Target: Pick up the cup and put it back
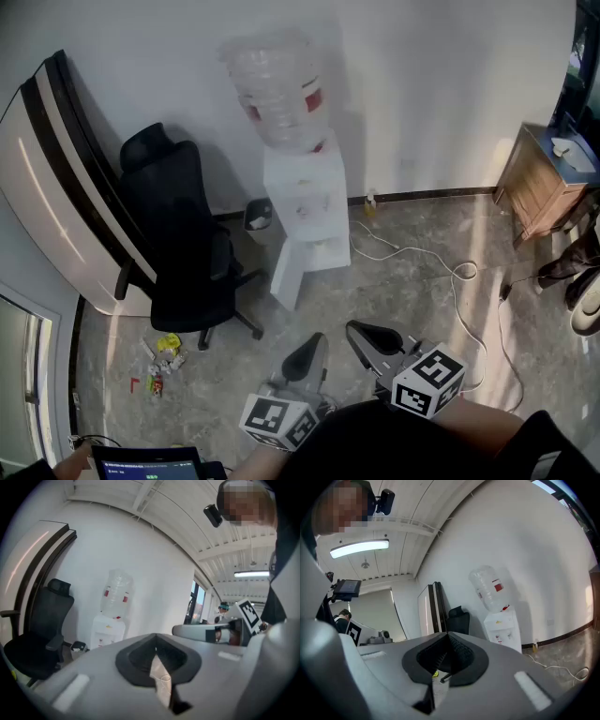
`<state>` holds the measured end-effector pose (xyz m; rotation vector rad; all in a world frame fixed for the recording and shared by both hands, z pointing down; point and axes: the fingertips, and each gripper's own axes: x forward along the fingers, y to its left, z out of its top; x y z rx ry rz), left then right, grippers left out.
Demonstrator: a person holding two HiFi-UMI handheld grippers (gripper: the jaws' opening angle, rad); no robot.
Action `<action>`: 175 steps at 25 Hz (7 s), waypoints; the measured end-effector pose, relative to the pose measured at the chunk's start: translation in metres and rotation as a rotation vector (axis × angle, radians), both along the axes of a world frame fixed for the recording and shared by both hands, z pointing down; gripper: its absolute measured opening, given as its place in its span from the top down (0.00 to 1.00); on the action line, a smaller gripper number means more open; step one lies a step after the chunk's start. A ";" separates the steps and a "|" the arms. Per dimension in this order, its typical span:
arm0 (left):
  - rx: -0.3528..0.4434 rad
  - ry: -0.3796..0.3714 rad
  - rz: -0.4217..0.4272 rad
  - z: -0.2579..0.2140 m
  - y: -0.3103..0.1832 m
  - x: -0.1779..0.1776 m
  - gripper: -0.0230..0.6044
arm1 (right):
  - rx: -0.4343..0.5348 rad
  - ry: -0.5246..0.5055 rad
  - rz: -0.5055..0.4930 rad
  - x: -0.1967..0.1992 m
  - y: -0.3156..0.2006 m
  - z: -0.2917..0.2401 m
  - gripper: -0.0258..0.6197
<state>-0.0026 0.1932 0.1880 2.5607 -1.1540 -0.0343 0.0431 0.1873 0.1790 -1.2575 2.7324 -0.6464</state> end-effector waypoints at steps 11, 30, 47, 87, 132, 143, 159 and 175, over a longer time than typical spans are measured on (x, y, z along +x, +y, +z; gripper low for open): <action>-0.017 -0.011 -0.008 -0.004 -0.005 0.000 0.96 | 0.008 -0.004 0.007 0.001 -0.005 -0.002 0.95; -0.042 0.006 -0.020 0.014 -0.012 0.041 0.96 | -0.015 -0.008 -0.025 0.039 -0.012 0.008 0.95; -0.058 -0.073 -0.063 0.017 -0.034 0.142 0.96 | -0.026 -0.095 -0.079 0.136 -0.040 0.013 0.95; -0.430 0.032 -0.372 0.161 -0.281 0.015 0.96 | -0.190 0.227 -0.361 0.034 -0.315 0.156 0.92; -0.205 -0.103 -0.073 0.629 -0.394 0.009 0.96 | -0.432 0.609 -0.040 0.018 -0.605 0.900 0.75; -0.212 -0.140 -0.083 0.657 -0.400 0.000 0.96 | -0.384 0.632 -0.063 0.010 -0.620 0.904 0.87; -0.274 -0.053 -0.136 0.635 -0.384 0.001 0.96 | -0.264 0.617 -0.332 0.005 -0.538 0.840 0.88; -0.465 -0.114 -0.218 0.463 -0.239 0.002 0.96 | -0.329 0.574 -0.483 0.020 -0.384 0.534 0.88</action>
